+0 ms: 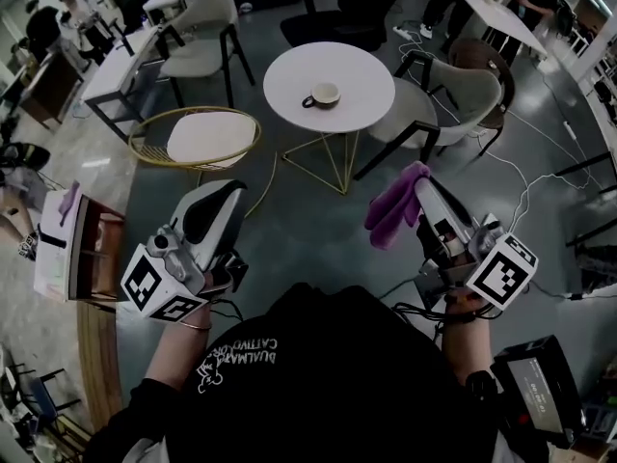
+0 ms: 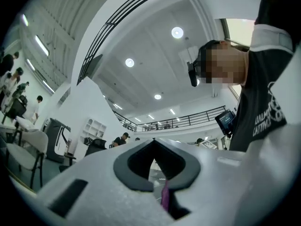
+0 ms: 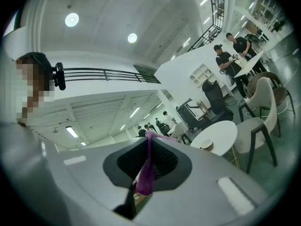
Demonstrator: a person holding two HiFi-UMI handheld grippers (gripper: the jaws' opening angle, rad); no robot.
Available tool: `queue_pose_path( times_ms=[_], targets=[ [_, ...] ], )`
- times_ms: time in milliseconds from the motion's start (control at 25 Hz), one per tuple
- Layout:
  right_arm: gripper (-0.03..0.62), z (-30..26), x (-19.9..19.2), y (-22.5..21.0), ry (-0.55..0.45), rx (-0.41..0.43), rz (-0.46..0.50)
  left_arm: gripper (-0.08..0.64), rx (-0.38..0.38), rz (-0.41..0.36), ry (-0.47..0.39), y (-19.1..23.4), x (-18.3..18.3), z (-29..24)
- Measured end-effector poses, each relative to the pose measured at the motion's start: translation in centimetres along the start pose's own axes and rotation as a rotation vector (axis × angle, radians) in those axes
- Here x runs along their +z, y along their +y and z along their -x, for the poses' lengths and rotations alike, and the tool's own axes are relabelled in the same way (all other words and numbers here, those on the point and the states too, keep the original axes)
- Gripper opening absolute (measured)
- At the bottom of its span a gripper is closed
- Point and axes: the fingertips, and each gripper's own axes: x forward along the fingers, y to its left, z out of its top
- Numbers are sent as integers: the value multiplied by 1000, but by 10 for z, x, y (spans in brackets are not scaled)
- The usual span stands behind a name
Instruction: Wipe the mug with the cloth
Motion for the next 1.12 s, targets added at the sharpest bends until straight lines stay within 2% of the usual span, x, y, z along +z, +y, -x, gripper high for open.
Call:
queue_pose_path(
  times_ms=[80,200,280,520,760,920,1120],
  targets=[
    [29,-10,-4,-5,14,-15,15,-9,19,30,-17,11,-2,0],
    [29,-26,-10,-11,27,-1,38,-11,139,-61,-4,34,-13,5],
    [29,-40,-10,-18,40,5,54,-11,169,-82,15,50,-20,3],
    [29,-95,1,-46,112,65,56,-9,181,10,4,92,-22,-17],
    [29,-159,49,-82,136,154,97,-3,195,-37,46,139,-34,-70],
    [29,-194,79,-116,157,188,105,-3,235,5,17,178,-43,-110],
    [29,-226,92,-149,202,220,116,-7,283,83,-16,220,-58,-143]
  ],
)
